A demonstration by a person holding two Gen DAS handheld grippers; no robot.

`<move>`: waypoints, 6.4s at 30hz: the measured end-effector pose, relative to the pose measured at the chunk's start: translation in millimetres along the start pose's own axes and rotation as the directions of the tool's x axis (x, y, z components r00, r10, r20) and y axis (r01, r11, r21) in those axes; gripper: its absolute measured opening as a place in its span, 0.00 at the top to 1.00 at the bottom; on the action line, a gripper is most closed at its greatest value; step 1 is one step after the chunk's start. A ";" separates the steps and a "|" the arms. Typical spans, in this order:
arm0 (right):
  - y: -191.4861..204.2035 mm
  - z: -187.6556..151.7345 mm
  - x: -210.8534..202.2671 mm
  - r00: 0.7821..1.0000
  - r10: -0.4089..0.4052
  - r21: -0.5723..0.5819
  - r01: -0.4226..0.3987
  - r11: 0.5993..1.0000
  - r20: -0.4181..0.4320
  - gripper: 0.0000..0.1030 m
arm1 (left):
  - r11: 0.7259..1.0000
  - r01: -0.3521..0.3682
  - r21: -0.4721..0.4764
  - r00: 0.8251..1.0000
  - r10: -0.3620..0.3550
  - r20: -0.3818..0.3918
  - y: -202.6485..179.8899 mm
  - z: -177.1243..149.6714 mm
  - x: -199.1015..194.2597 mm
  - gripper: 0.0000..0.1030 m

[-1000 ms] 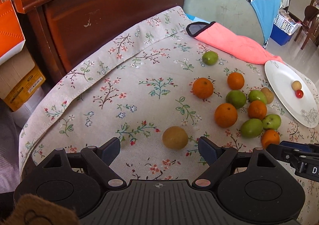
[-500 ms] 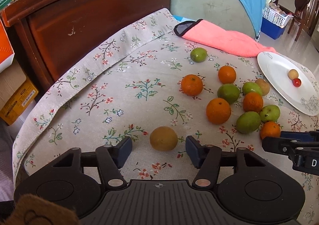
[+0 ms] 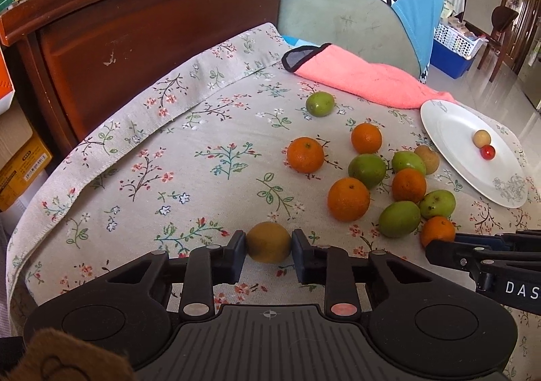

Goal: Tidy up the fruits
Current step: 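Grasp a mandarin with the right gripper while the left holds the kiwi, then carry kiwi and mandarin onto the white plate and open both grippers, then lower the right gripper onto a green jujube and close on it, then grasp another green jujube with the left gripper while the right holds its own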

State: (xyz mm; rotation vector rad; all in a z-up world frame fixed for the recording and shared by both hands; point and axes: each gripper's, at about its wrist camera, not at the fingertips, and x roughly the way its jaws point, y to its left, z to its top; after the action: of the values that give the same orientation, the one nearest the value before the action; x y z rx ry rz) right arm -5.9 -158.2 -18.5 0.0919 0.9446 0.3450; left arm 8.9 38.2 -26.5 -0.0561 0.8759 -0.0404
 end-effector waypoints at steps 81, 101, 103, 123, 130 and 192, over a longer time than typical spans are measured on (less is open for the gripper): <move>-139.7 29.9 -37.4 0.979 -0.184 0.563 0.104 0.820 0.087 0.73 | 0.900 0.356 0.251 0.932 -0.361 -0.025 -162.8 72.0 56.1 0.74; -134.2 36.2 -44.8 0.971 -0.191 0.540 0.085 0.838 0.143 0.71 | 0.947 0.227 0.227 0.968 -0.246 0.058 -147.7 89.0 27.8 0.25; -131.6 37.1 -45.2 0.971 -0.186 0.527 0.081 0.846 0.149 0.70 | 0.949 0.211 0.234 0.972 -0.230 0.054 -143.8 88.9 23.7 0.25; -86.0 36.5 -35.6 0.986 -0.065 0.321 0.013 0.947 0.152 0.69 | 0.984 0.137 0.110 0.989 -0.143 0.049 -54.2 77.3 -1.1 0.24; -70.9 36.2 -30.3 0.989 -0.010 0.243 -0.027 0.970 0.149 0.69 | 0.975 0.148 0.167 0.987 -0.155 0.033 -47.6 59.6 -4.6 0.24; -47.4 31.2 9.1 0.999 0.028 0.151 -0.024 0.988 -0.024 0.71 | 0.853 0.285 0.437 0.956 -0.285 -0.067 -77.7 4.0 21.7 0.74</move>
State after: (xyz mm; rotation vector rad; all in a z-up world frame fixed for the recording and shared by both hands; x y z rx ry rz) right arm 35.9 -197.6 -18.1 0.2385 0.9954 0.2987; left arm 24.9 -40.4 -35.4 0.2438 0.8345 -0.5200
